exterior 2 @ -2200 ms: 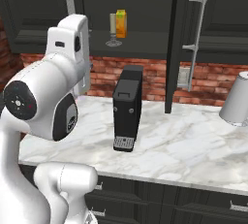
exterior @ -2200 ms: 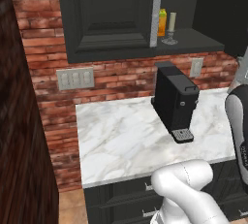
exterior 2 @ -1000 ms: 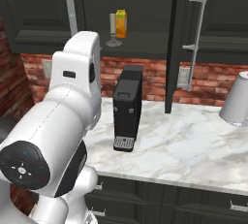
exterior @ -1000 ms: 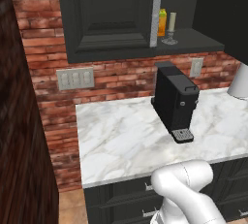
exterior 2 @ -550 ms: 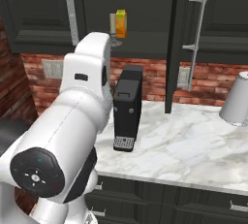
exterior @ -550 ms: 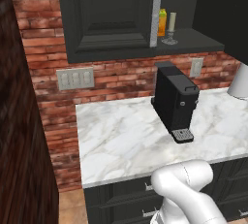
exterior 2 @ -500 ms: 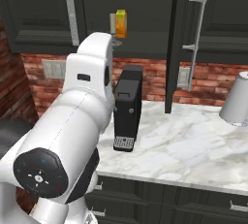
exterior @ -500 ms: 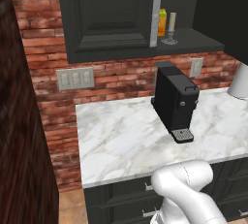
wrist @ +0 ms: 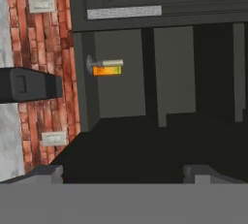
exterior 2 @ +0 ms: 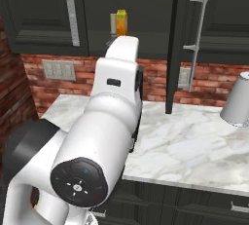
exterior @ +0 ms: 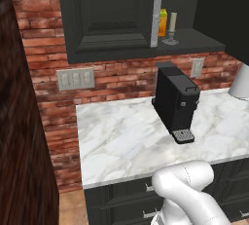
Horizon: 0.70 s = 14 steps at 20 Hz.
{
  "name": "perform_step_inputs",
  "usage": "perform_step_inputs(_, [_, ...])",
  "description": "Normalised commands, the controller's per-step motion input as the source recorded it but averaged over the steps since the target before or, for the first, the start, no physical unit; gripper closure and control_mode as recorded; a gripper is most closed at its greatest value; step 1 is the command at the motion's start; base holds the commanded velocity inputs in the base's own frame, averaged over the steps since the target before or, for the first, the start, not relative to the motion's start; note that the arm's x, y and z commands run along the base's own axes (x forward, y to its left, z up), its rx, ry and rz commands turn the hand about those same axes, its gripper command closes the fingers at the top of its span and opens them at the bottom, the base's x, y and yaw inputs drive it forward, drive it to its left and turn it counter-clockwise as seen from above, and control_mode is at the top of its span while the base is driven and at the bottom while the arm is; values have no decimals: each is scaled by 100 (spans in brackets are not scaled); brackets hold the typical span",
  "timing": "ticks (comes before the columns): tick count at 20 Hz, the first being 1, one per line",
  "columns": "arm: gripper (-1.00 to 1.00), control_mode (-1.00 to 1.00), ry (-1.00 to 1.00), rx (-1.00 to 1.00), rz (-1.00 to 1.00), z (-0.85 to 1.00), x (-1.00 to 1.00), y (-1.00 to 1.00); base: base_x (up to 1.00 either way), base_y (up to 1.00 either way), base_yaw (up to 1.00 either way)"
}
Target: Pick the candle and candle from the dining table and place them in the open cabinet. Close the cabinet after placing the objects.
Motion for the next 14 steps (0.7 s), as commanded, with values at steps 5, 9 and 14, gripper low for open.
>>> perform_step_inputs(5, [-100,-100,0,0,0,-7,0,-41,0,0,0])
perform_step_inputs(9, [-100,-100,0,0,0,-11,-4,-31,0,0,0])
perform_step_inputs(14, [-100,-100,0,0,0,-15,-1,-29,0,0,0])
